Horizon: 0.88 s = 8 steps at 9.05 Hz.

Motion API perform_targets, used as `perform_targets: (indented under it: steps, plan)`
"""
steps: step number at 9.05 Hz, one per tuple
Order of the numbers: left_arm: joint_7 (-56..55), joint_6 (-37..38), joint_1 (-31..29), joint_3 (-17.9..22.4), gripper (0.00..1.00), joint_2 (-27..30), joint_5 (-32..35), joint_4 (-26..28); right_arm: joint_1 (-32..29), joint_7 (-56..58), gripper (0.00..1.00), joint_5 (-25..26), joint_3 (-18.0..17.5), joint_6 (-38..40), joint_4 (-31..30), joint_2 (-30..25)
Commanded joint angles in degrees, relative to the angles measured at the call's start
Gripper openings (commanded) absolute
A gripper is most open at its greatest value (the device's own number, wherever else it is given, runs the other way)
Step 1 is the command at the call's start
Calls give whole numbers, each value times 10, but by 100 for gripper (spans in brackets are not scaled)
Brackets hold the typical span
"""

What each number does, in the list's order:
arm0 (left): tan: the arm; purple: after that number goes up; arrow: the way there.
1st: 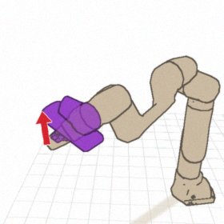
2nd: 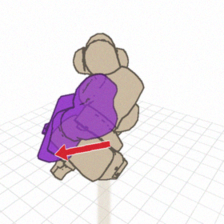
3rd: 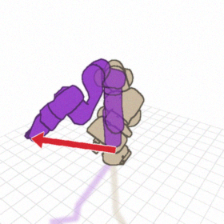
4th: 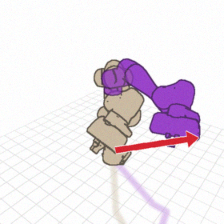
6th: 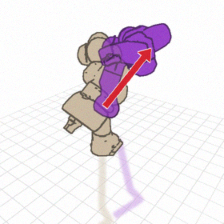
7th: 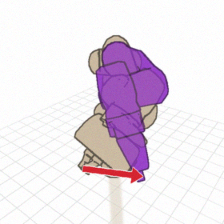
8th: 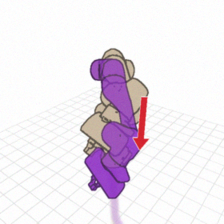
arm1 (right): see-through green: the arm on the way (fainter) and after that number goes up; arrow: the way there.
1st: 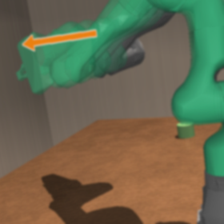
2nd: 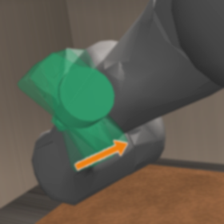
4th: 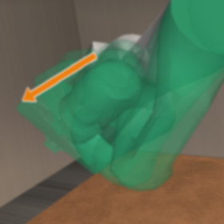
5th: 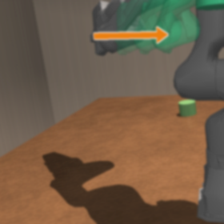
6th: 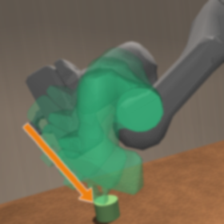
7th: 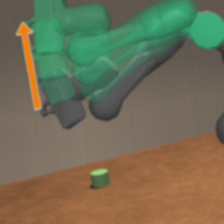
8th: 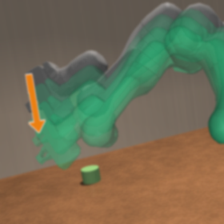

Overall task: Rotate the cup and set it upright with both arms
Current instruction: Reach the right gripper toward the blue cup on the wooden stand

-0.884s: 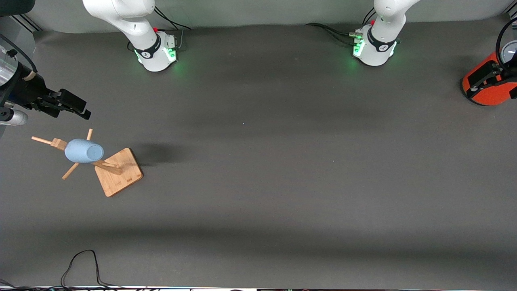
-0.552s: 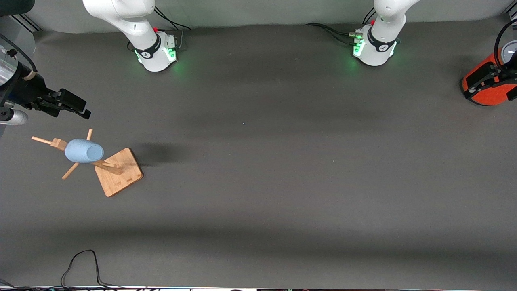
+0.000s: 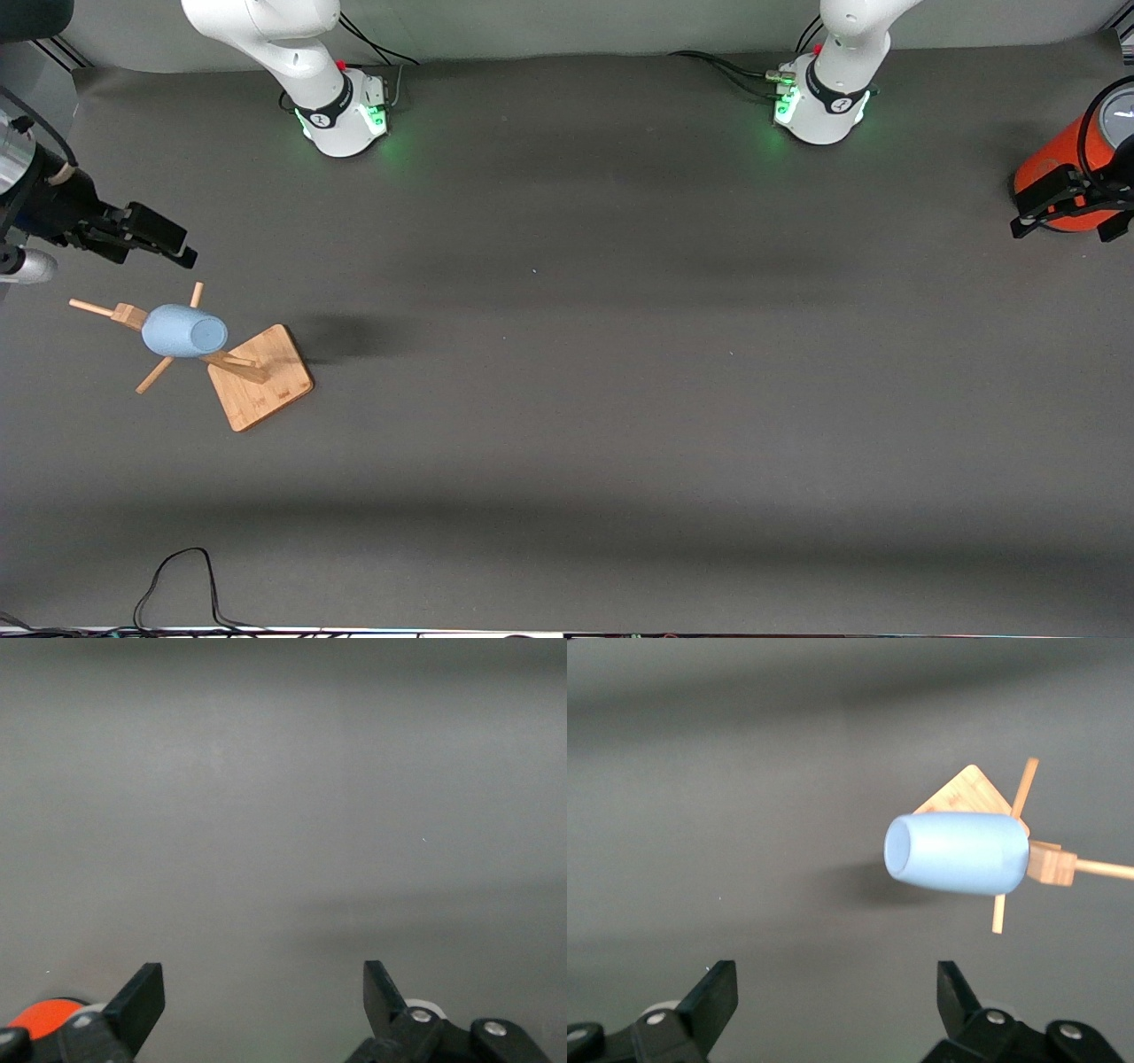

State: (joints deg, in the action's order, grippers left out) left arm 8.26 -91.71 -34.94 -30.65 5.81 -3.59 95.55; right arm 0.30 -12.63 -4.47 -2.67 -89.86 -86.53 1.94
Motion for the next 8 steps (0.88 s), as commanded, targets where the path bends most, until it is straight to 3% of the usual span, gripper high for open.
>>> perform_targets:
  steps: [1, 4, 8]
  plan:
    - [-11, 0, 7, 4, 100, -9, 5, -5, -7, -37, 100, -13, 1, 11, 64, 63]
    - [-10, 11, 10, -10, 100, -8, 17, -6, -25, -56, 100, -19, 1, 14, 144, 157]
    - [-2, 8, 9, -11, 100, -9, 15, -28, -47, -80, 100, -19, 0, 37, 151, 163]
